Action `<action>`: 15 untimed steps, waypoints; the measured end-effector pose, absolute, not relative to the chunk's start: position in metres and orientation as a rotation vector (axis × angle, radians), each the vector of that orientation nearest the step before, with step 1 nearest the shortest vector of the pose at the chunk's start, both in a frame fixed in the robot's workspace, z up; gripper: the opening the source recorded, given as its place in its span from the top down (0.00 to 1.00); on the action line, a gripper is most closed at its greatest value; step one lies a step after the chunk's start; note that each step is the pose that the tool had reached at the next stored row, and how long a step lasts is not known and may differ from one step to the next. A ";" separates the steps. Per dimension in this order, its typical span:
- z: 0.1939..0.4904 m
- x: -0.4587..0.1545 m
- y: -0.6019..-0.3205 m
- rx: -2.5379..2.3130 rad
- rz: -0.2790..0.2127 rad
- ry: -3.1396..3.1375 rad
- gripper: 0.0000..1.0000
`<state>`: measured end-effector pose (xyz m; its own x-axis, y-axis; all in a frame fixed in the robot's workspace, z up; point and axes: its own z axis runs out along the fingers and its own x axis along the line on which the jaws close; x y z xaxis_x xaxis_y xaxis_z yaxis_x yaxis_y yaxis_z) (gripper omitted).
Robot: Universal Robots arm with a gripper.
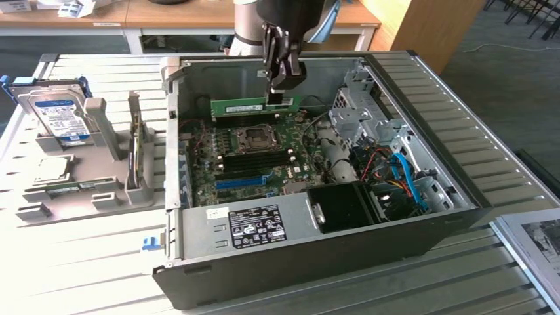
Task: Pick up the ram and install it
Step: 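Pick up the ram and move it above insertion slot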
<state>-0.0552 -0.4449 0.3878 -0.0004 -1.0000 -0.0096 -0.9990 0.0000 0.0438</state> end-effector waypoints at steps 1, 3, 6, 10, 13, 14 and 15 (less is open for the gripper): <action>0.387 -0.055 -0.445 2.204 -0.059 -2.204 0.88; 0.386 -0.055 -0.445 2.204 -0.059 -2.204 0.88; 0.384 -0.055 -0.445 2.204 -0.059 -2.204 0.88; 0.382 -0.055 -0.445 2.204 -0.059 -2.204 0.88; 0.380 -0.055 -0.445 2.204 -0.059 -2.204 0.88; 0.379 -0.055 -0.445 2.204 -0.059 -2.204 0.88; 0.378 -0.055 -0.445 2.204 -0.059 -2.204 0.88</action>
<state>-0.0552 -0.4450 0.3780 -0.0004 -1.0000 -0.0096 -0.9990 -0.0001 0.0438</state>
